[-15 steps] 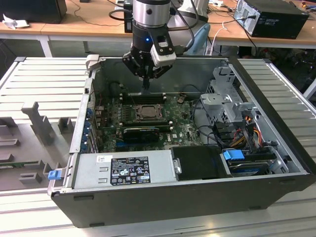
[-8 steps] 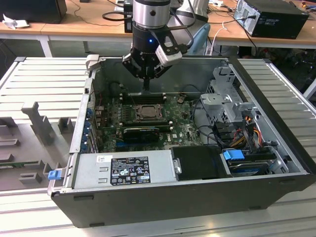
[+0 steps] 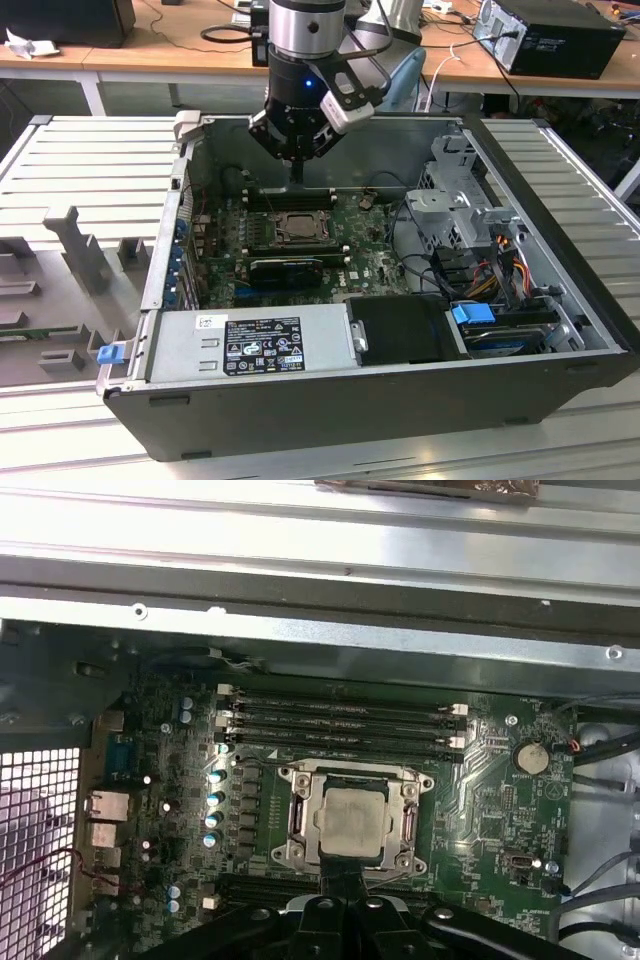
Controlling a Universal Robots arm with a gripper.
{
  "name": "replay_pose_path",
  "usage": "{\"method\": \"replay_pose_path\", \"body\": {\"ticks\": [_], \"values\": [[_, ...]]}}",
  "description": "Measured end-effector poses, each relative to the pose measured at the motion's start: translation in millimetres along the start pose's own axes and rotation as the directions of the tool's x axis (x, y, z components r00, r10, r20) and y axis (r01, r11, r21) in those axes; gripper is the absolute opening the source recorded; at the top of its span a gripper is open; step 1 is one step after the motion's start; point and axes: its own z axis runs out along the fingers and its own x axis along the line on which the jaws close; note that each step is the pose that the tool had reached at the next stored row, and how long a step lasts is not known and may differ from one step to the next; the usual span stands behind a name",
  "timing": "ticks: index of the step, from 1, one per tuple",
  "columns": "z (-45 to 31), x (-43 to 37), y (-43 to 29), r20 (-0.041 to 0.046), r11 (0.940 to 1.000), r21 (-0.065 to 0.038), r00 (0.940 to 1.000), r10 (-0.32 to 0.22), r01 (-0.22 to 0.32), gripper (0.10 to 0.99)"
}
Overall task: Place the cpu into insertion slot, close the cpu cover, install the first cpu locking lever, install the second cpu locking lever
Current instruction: 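Install the first cpu locking lever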
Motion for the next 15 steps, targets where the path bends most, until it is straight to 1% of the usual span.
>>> {"method": "replay_pose_path", "body": {"ticks": [1, 5, 6, 9, 10, 11, 13, 14, 15], "values": [[0.0, -0.1, 0.0, 0.0030, 1.0000, 0.000, 1.0000, 0.000, 0.000, 0.106], [0.0, 0.0, 0.0, 0.0034, 1.0000, 0.001, 1.0000, -0.009, 0.009, 0.106], [0.0, 0.0, 0.0, 0.0033, 0.9999, 0.001, 0.9999, -0.016, 0.016, 0.106], [1.5, 0.1, -0.1, 0.0029, 0.9982, 0.001, 0.9982, -0.059, 0.059, 0.106], [3.2, 0.6, 0.0, 0.0033, 0.9982, -0.002, 0.9982, -0.059, 0.059, 0.106], [4.7, 0.9, -0.1, 0.0040, 0.9987, -0.007, 0.9987, -0.051, 0.051, 0.106], [7.0, 0.8, 0.0, 0.0060, 0.9998, -0.018, 0.9999, -0.011, 0.011, 0.106], [8.1, 0.8, 0.0, 0.0081, 0.9998, -0.019, 0.9999, 0.008, -0.008, 0.106], [8.9, 1.0, 0.0, 0.0118, 0.9997, -0.019, 0.9998, 0.014, -0.013, 0.106]]}}
